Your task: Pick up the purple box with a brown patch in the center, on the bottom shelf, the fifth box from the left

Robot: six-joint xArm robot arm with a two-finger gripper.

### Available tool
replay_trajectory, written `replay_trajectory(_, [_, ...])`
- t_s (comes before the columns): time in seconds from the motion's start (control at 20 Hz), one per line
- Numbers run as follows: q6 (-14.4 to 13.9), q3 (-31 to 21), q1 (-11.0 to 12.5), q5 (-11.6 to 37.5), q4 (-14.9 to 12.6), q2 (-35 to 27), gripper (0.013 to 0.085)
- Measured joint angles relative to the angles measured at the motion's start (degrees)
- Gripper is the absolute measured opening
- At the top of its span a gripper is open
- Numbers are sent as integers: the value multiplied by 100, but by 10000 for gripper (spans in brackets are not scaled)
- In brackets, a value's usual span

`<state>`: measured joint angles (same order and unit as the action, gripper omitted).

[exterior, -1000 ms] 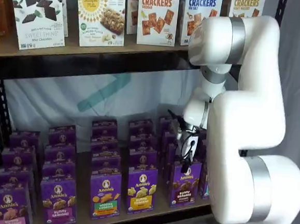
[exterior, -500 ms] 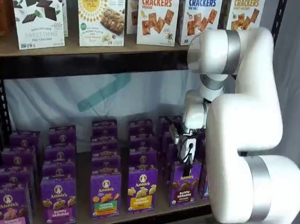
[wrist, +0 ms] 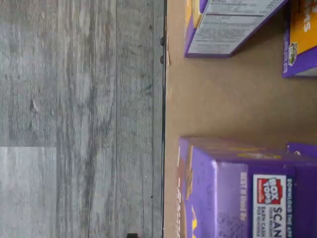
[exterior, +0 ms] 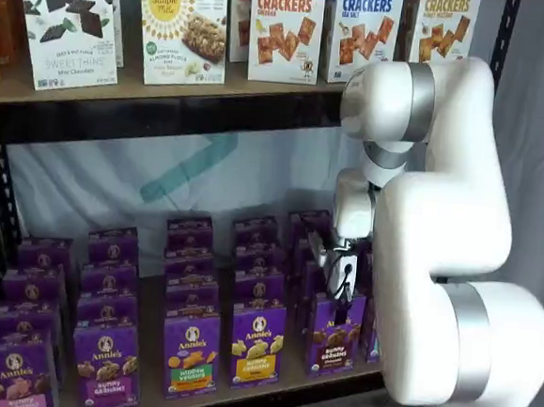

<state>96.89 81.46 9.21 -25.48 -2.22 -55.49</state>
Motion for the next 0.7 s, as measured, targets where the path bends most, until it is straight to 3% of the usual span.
replay_trajectory(0.2, [177,-29,2,94,195,-22,850])
replay_trajectory(0.45, [129,-20,-22,168,166,-68,690])
replay_trajectory(0.55, [101,-12,-28,176,142,-83,650])
replay_trajectory(0.7, [96,-23,-37,265,145,-103,650])
